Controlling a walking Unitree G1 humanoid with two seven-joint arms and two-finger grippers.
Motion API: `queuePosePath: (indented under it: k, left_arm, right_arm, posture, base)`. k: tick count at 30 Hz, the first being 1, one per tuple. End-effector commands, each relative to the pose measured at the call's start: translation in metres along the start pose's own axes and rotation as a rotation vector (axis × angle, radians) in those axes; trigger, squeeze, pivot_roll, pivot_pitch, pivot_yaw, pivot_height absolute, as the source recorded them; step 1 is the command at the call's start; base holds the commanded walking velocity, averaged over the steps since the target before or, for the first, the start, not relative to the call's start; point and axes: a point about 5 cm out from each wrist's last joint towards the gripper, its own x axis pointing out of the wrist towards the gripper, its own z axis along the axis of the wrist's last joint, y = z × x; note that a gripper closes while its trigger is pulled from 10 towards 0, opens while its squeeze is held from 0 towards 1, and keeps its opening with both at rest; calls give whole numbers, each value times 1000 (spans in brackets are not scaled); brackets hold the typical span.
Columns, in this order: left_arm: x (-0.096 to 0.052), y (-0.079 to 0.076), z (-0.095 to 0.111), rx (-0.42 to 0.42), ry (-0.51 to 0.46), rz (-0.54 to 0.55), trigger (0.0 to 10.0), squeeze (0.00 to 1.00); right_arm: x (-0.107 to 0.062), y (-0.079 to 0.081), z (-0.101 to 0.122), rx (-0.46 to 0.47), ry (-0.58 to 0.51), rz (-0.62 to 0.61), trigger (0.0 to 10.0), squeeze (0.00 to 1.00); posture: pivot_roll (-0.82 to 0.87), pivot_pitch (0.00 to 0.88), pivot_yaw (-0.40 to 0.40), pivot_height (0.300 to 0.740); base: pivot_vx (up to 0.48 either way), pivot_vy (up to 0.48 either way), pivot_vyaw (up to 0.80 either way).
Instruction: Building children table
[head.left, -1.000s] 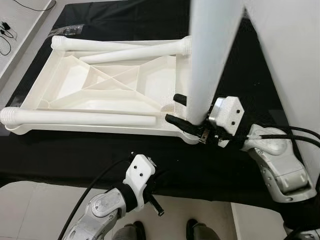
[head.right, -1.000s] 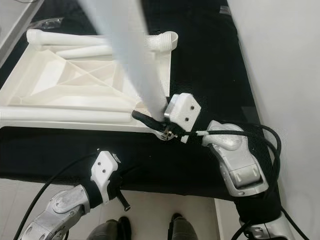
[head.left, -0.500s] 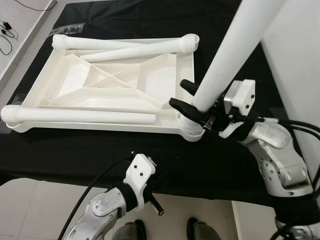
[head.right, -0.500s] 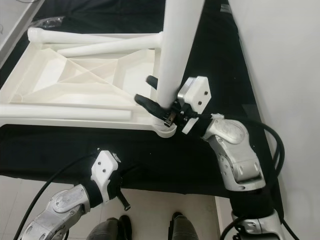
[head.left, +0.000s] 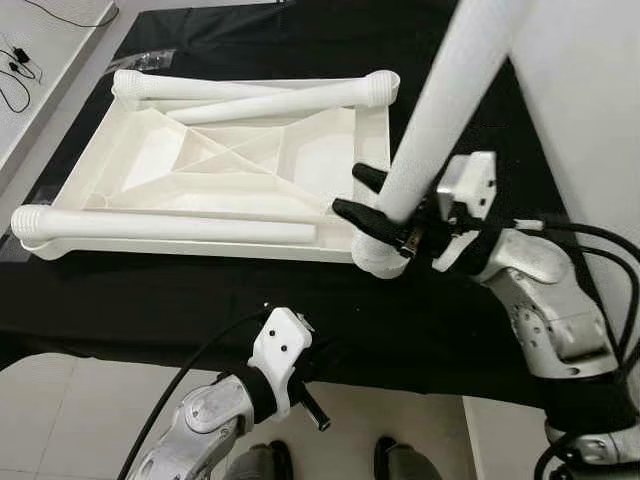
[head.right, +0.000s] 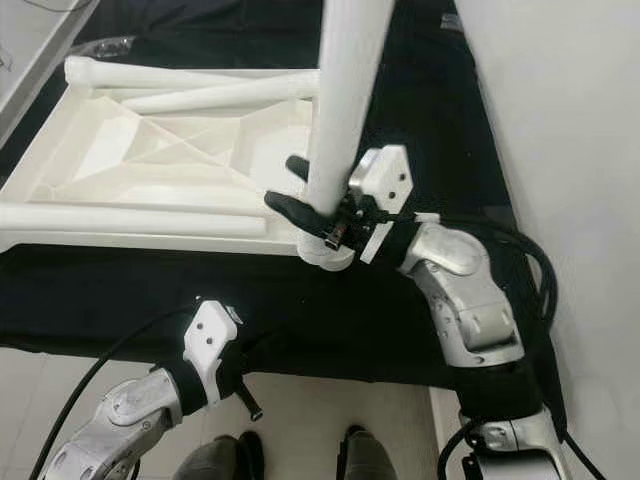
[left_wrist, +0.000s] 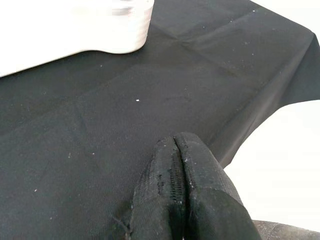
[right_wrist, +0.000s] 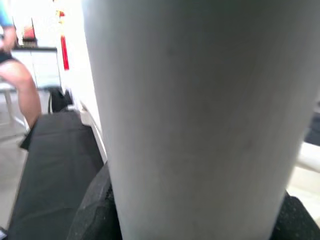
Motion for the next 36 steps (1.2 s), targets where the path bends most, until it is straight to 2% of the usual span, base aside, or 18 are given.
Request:
queuePosePath:
  k: [1, 9, 12, 14, 18, 22, 26, 30, 36]
  left_arm:
    - [-2, -4, -5, -14, 24, -5, 10000, 0]
    - [-3, -4, -5, -15, 22, -1, 10000, 0]
    - [-3, -4, -5, -17, 22, -2, 10000, 0]
    - [-2, -4, -5, -17, 22, -2, 10000, 0]
    - [-2, -4, -5, -17, 22, -2, 10000, 0]
    - [-2, -4, -6, -17, 21, 0, 10000, 0]
    - [-1, -4, -6, -18, 19, 1, 10000, 0]
    - [-1, -4, -6, -19, 18, 2, 10000, 0]
    - [-1, -4, -6, -19, 18, 4, 10000, 0]
  right_arm:
    - [-2, 1, -12, 1, 60, 20, 10000, 0]
    - [-10, -8, -16, 1, 116, 25, 10000, 0]
    - [-15, -9, -16, 16, 137, 71, 10000, 0]
    - [-17, -4, -16, 36, 154, 151, 10000, 0]
    - [-18, 1, -17, 58, 169, 209, 10000, 0]
    - [-18, 9, -18, 125, 185, 311, 10000, 0]
    - [-8, 13, -4, 238, 121, 403, 10000, 0]
    - [-1, 8, -3, 260, 118, 385, 10000, 0]
    - [8, 3, -27, 309, 232, 281, 10000, 0]
  posture:
    - [89, 273, 43, 740]
    - [88, 281, 43, 740]
    - [87, 281, 43, 740]
    - [86, 280, 42, 740]
    - [86, 280, 42, 740]
    - [84, 278, 36, 740]
    - [84, 276, 33, 740]
    - [82, 276, 29, 740]
    - [86, 274, 26, 740]
  base:
    - [0, 0, 0]
    - [0, 0, 0]
    - [0, 0, 0]
    - [0, 0, 0]
    - [0, 0, 0]
    - [0, 0, 0]
    - [0, 0, 0]
    - [0, 0, 0]
    - [0, 0, 0]
